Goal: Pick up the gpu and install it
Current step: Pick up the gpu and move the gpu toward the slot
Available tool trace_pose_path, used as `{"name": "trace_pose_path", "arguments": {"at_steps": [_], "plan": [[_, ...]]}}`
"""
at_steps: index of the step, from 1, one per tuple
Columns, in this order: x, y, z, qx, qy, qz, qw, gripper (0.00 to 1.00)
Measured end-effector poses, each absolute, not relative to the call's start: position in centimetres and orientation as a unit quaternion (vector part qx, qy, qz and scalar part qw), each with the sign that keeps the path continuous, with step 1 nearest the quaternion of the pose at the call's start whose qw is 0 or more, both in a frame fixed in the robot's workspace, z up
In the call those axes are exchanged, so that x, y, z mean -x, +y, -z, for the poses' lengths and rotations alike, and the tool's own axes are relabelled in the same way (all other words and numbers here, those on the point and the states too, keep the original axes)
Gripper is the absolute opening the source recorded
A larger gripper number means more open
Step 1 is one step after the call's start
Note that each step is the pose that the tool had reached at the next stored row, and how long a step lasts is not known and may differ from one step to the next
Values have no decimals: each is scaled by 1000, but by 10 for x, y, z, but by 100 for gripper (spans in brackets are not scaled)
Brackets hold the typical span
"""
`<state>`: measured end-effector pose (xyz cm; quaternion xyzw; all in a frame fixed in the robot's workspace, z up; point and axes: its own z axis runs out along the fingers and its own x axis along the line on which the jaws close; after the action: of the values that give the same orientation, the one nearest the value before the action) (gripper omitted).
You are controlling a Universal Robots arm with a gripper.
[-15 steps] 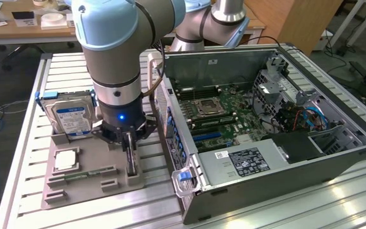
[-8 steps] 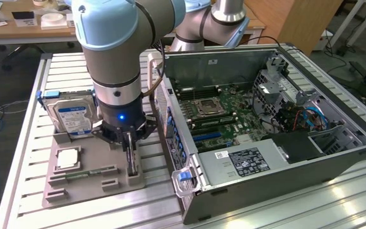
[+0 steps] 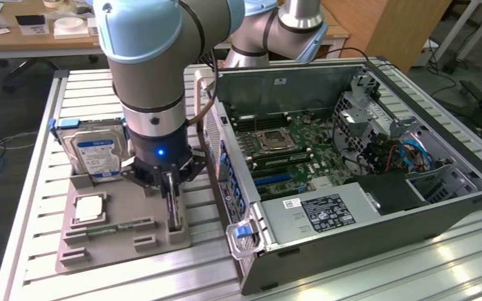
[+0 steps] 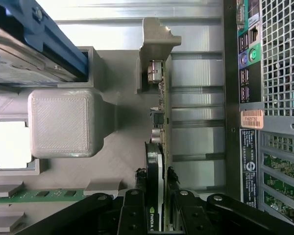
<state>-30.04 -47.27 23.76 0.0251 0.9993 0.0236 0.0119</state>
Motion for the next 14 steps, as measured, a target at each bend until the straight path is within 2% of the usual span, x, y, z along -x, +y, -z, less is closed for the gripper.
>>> {"name": "trace_pose_path", "arguments": {"at_steps": [14], "plan": [[300,-473,-267,-13,1000,-24,12,27]]}}
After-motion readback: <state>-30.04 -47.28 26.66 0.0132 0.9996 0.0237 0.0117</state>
